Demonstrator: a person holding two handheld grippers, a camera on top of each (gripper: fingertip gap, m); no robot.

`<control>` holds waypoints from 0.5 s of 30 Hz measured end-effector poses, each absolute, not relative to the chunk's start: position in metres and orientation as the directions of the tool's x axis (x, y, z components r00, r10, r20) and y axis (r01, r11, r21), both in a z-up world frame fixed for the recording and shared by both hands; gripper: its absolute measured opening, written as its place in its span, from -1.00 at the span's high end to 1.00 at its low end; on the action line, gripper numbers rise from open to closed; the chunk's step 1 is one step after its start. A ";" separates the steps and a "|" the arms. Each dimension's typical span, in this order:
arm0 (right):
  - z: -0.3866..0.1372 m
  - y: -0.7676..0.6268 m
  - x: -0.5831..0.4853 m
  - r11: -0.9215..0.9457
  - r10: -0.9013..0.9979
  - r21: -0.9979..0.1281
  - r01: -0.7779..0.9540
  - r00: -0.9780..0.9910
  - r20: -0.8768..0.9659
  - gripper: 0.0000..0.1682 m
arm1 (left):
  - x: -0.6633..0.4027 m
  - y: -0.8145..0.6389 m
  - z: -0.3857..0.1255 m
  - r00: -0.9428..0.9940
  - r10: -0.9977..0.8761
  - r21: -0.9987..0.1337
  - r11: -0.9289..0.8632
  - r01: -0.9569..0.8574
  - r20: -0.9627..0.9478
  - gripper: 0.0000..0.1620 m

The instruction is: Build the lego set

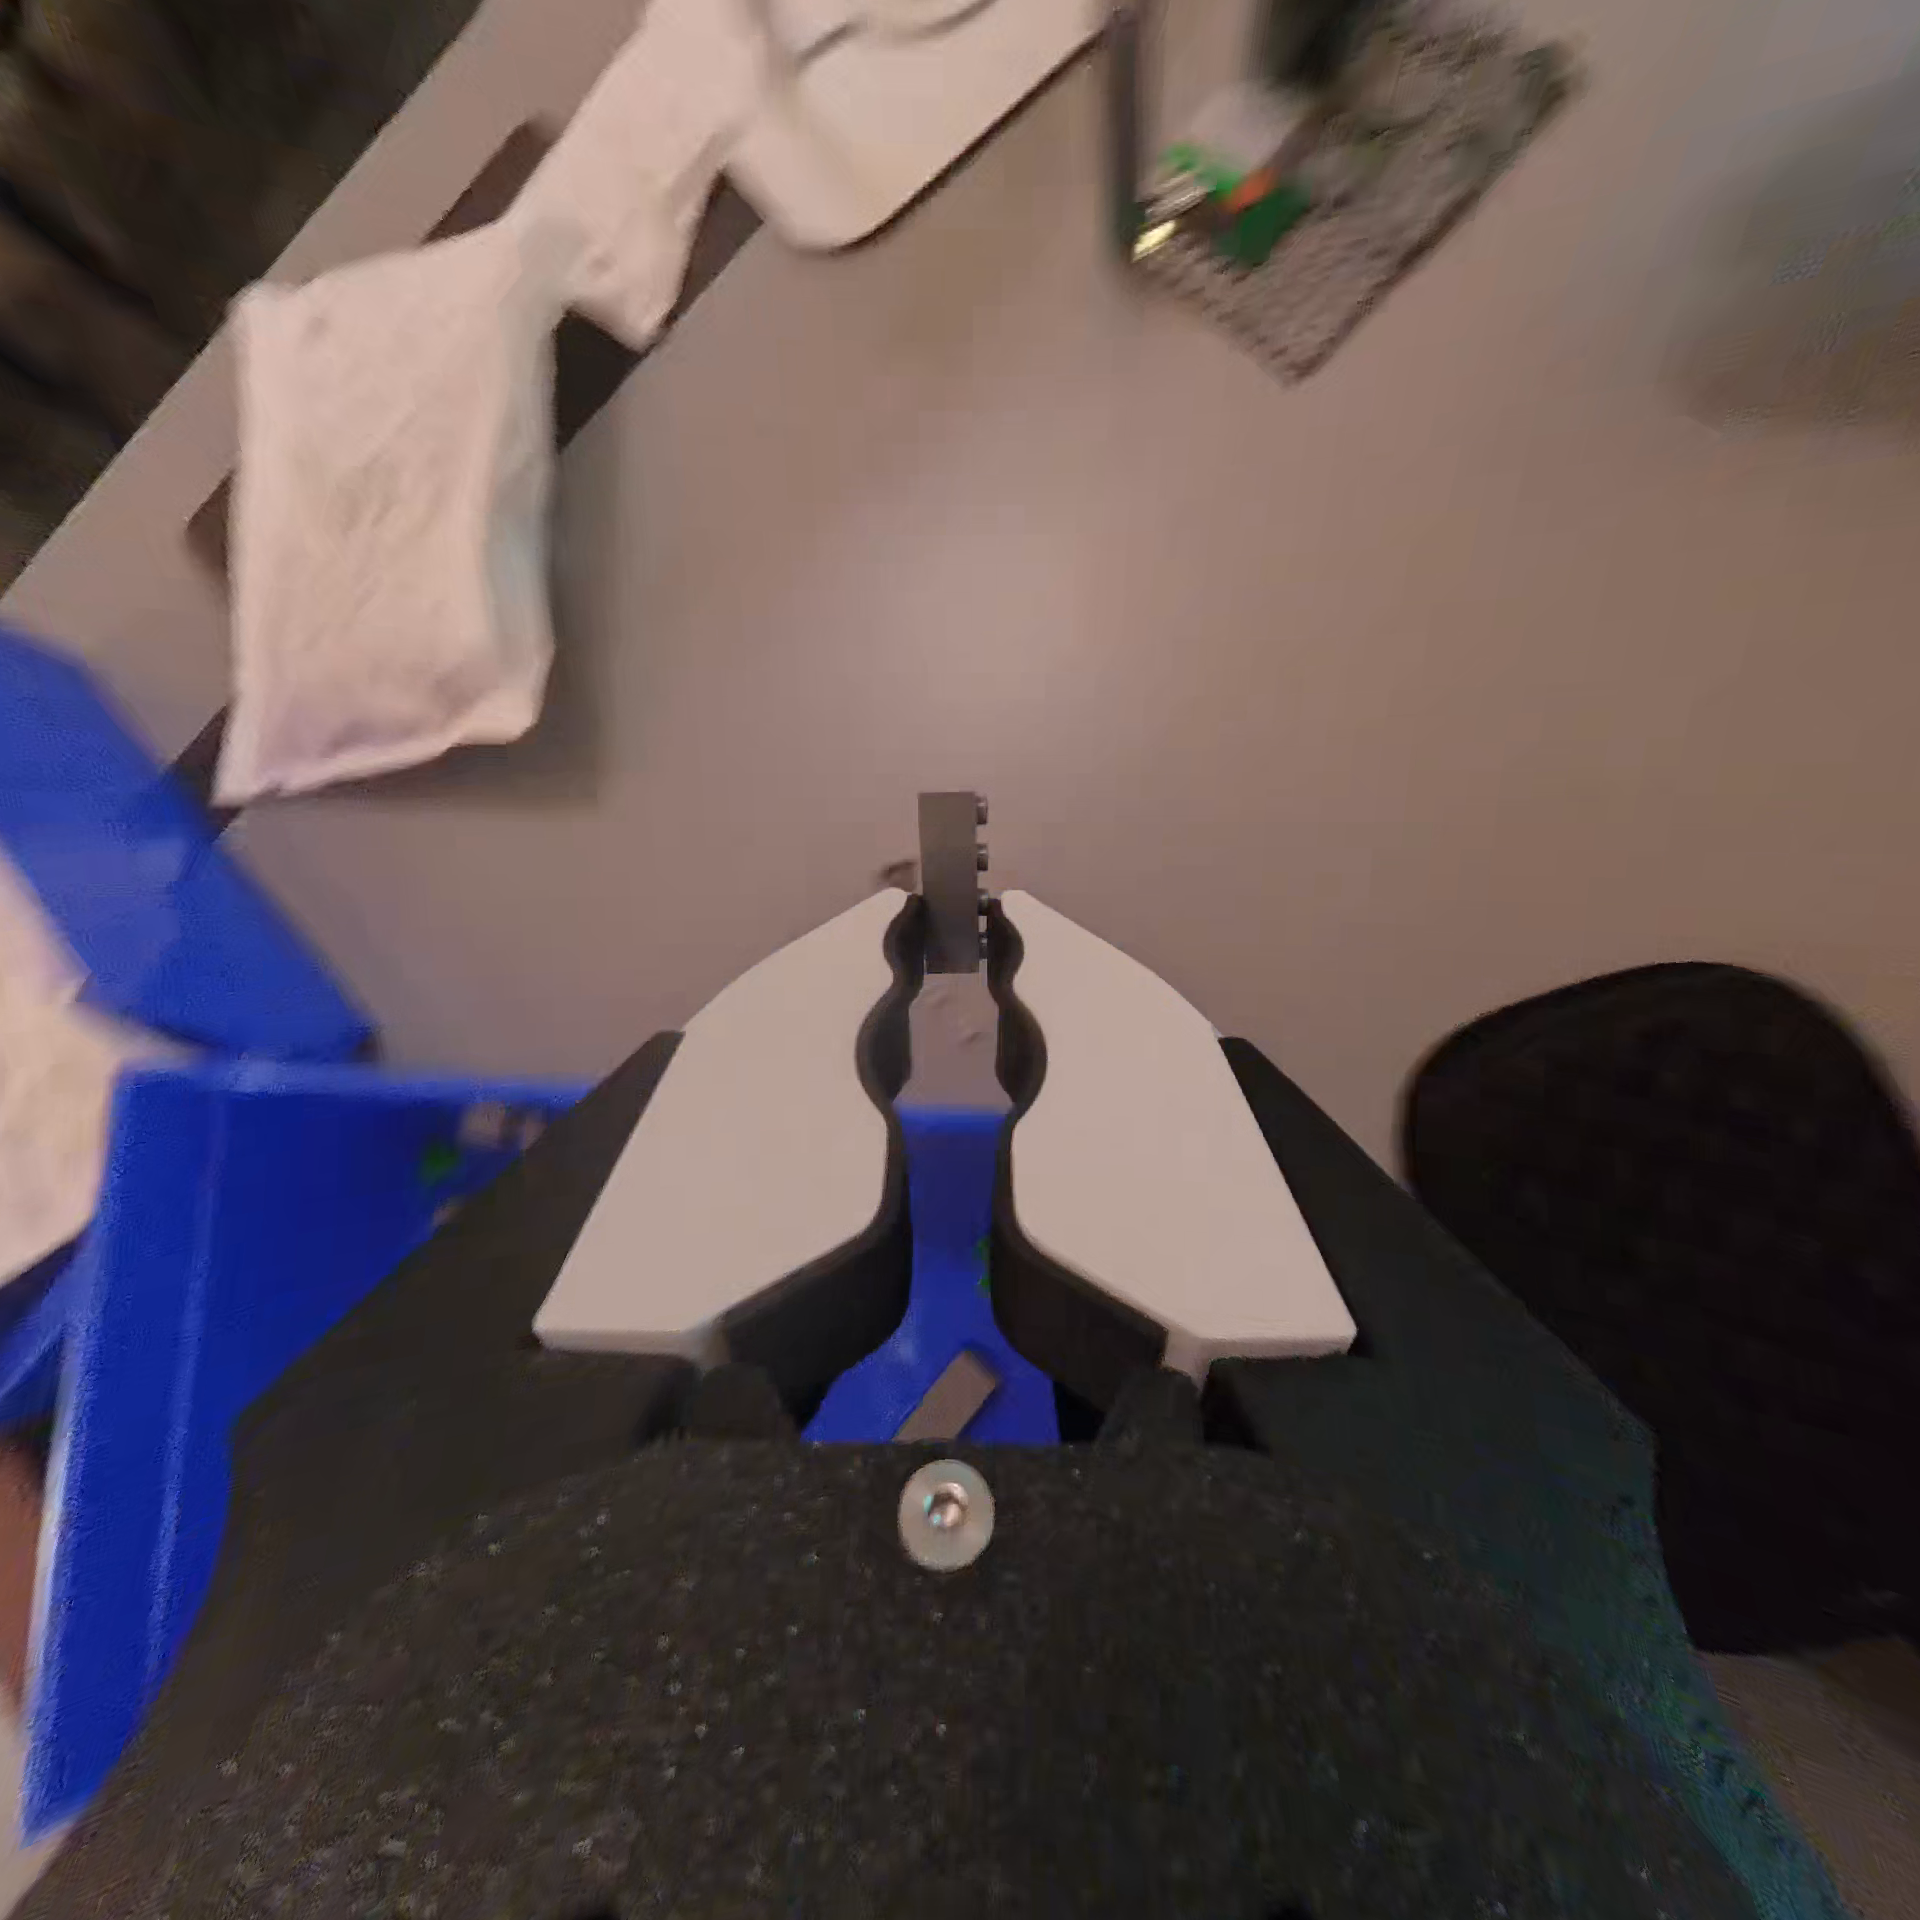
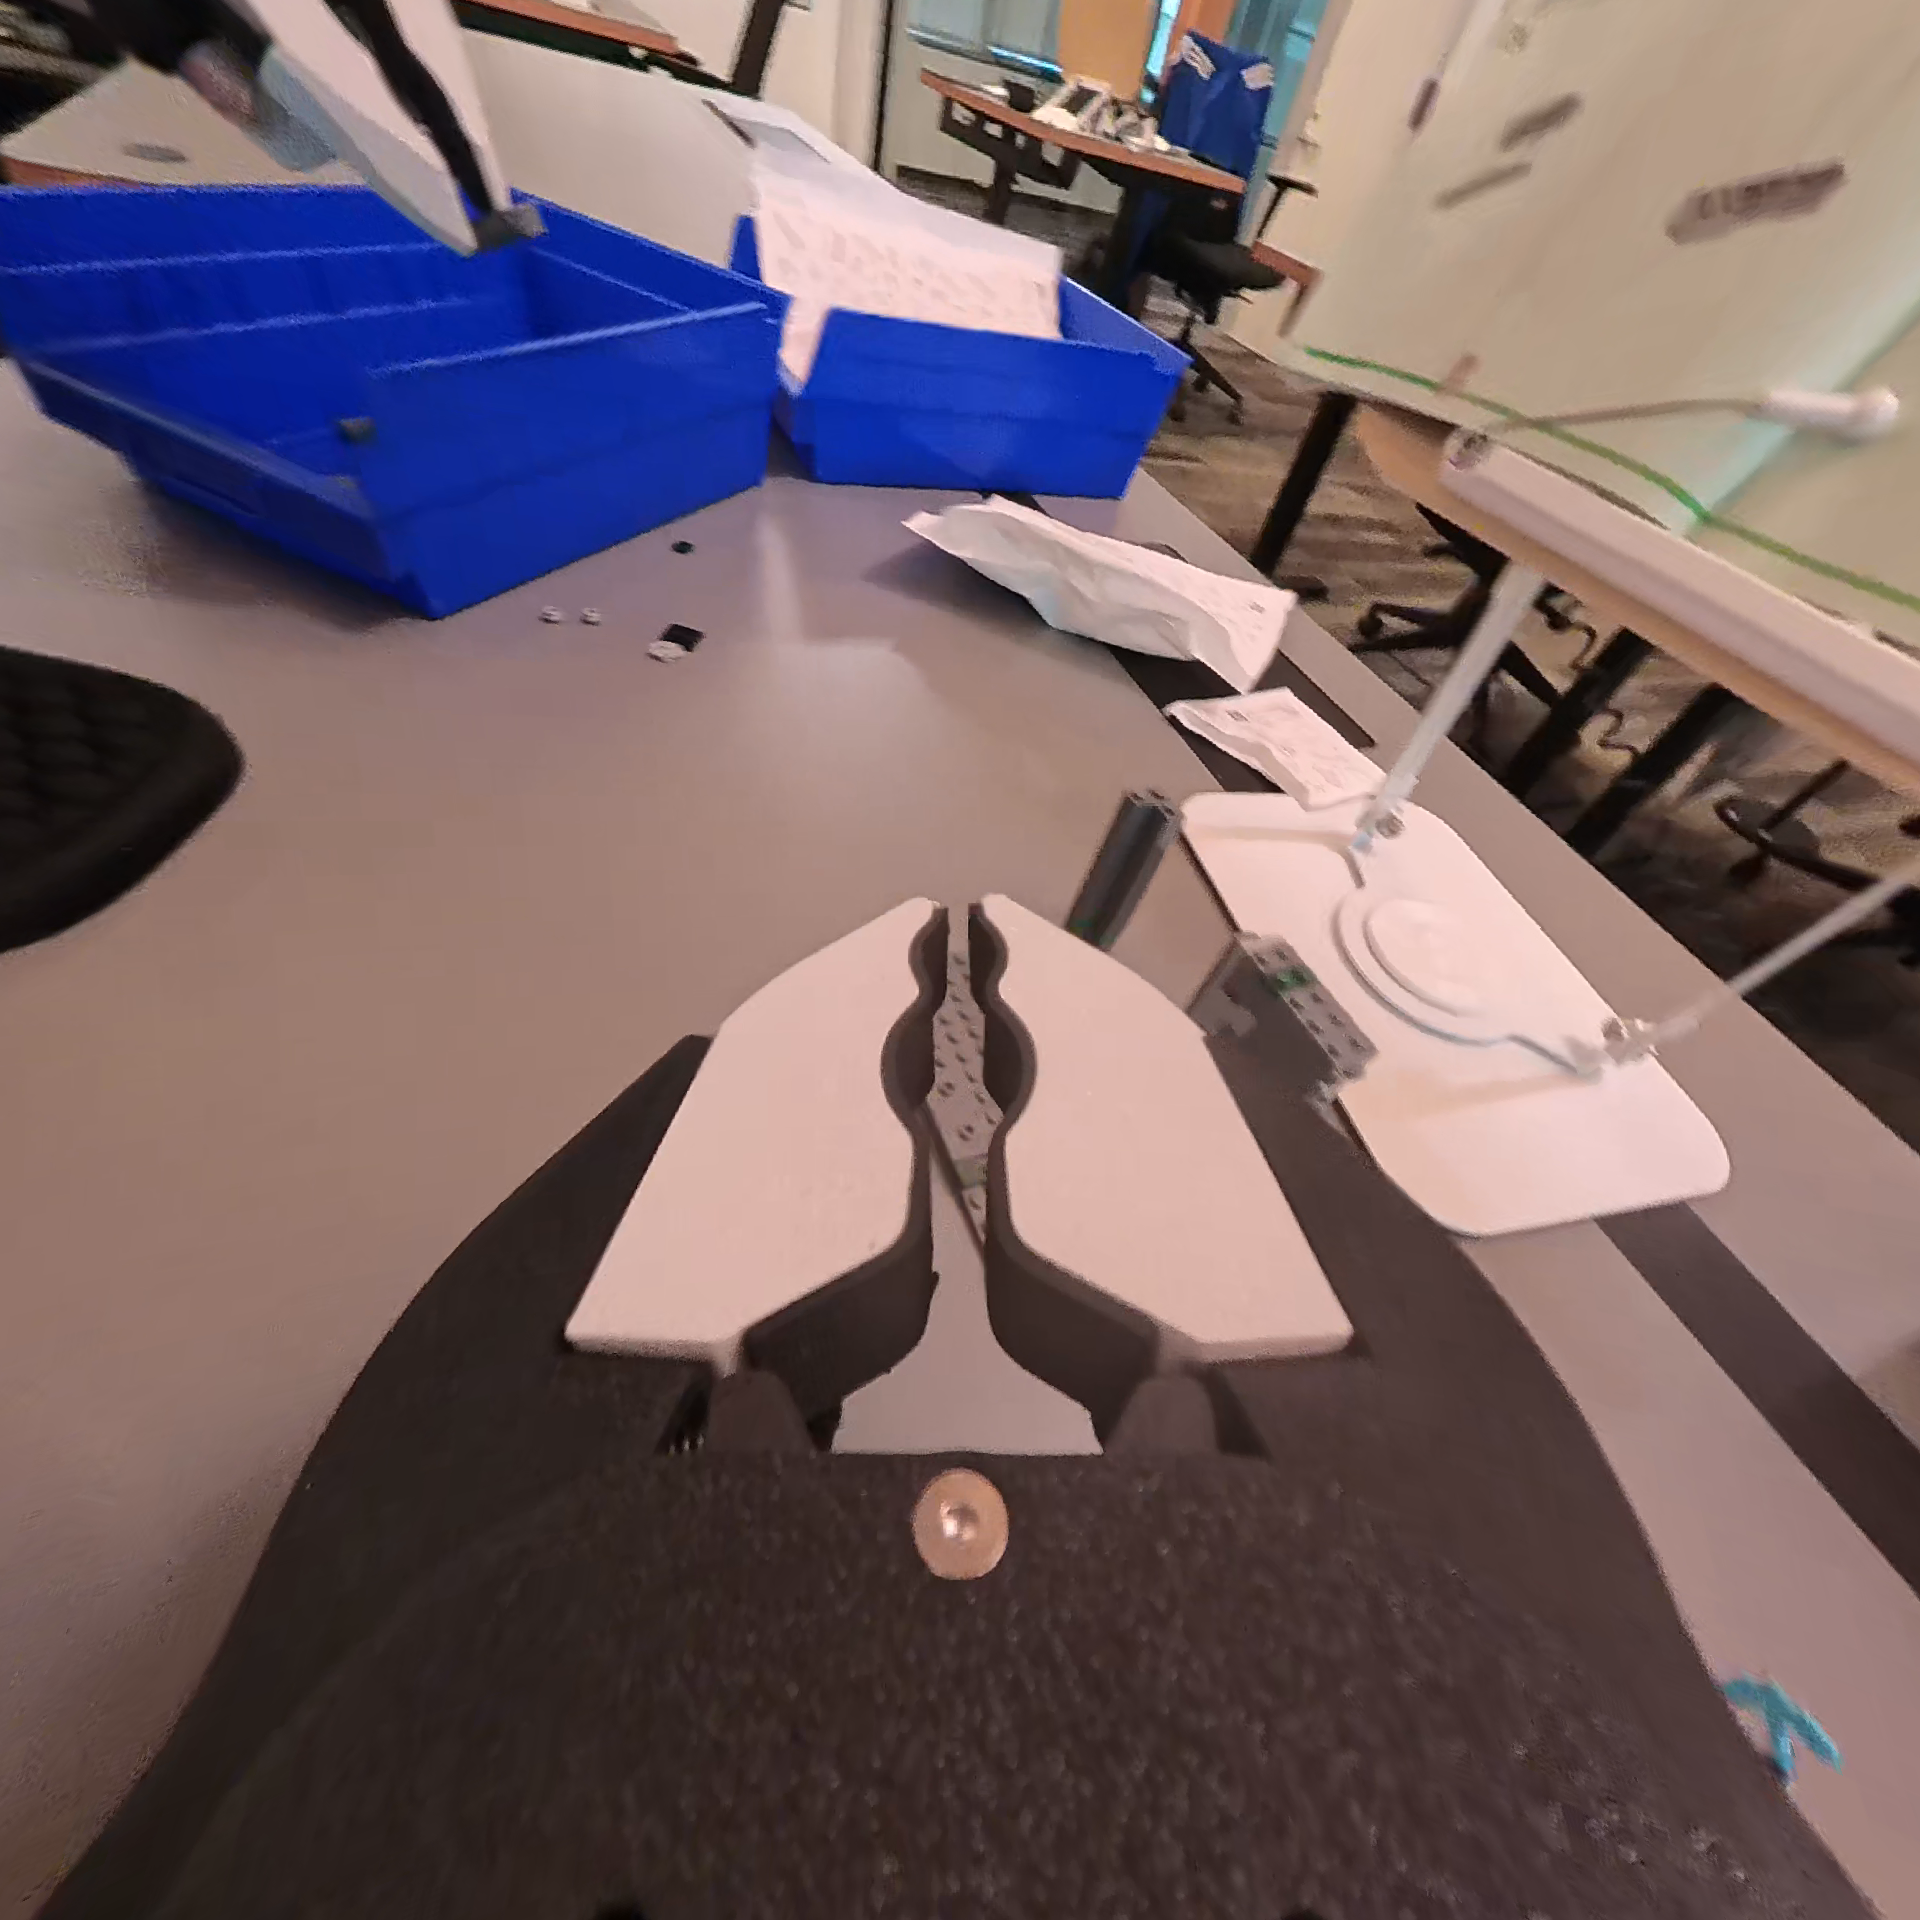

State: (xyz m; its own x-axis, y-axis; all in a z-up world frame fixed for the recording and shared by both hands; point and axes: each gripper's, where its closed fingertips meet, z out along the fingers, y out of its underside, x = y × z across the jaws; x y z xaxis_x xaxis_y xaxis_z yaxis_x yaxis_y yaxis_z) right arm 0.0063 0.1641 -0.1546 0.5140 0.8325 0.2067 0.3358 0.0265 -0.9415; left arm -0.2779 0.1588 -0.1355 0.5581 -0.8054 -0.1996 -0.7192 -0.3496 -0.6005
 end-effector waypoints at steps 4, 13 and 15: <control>-0.147 0.127 -0.022 0.162 0.888 -0.918 0.362 0.352 0.296 0.96 | -0.189 0.116 -0.148 0.374 -0.927 -0.637 -0.272 -0.722 -0.029 0.86; -0.180 0.056 -0.070 0.522 0.812 -0.667 0.532 -0.070 0.579 0.78 | -0.068 0.045 -0.203 0.006 -0.943 -0.639 -0.231 -0.733 0.334 0.86; -0.193 0.046 -0.069 0.560 0.796 -0.623 0.546 -0.143 0.589 0.77 | -0.061 0.042 -0.206 -0.026 -0.940 -0.634 -0.208 -0.745 0.340 0.86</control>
